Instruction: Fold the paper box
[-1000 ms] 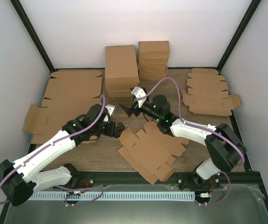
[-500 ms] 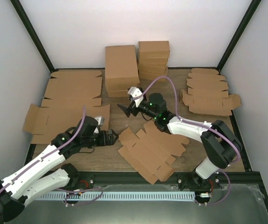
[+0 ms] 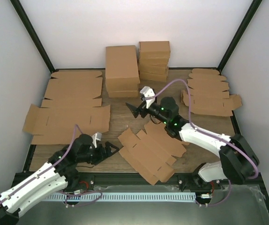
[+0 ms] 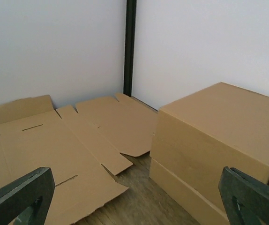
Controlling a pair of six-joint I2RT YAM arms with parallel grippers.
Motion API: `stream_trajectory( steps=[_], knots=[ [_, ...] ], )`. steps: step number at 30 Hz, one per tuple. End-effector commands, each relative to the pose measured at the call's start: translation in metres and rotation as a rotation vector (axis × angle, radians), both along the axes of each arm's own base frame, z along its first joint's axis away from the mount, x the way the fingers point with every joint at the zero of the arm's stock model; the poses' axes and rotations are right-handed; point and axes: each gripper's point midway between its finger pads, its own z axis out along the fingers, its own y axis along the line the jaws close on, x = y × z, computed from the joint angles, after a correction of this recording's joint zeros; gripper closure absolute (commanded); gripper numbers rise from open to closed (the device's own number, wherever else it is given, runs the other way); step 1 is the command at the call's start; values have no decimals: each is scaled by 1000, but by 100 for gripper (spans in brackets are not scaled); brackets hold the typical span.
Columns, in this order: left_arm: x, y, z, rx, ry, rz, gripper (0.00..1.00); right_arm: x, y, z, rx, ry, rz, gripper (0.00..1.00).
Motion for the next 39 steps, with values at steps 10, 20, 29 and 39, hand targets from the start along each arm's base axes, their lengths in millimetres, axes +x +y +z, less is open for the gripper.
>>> stream_trajectory(
  steps=[10, 20, 29, 39],
  knots=[
    [-24, -33, -32, -42, 152, 42, 20, -36, -50, -14, 55, 190, -56, 0],
    [-11, -43, -52, -195, 168, 151, 39, -61, -62, -22, 86, 291, -27, 0],
    [-5, -55, -66, -154, 168, 137, 48, -67, -63, -26, 88, 312, -10, 0],
    [11, -55, -71, -164, 126, 184, 57, -68, -61, -25, 85, 309, 3, 0]
  ],
)
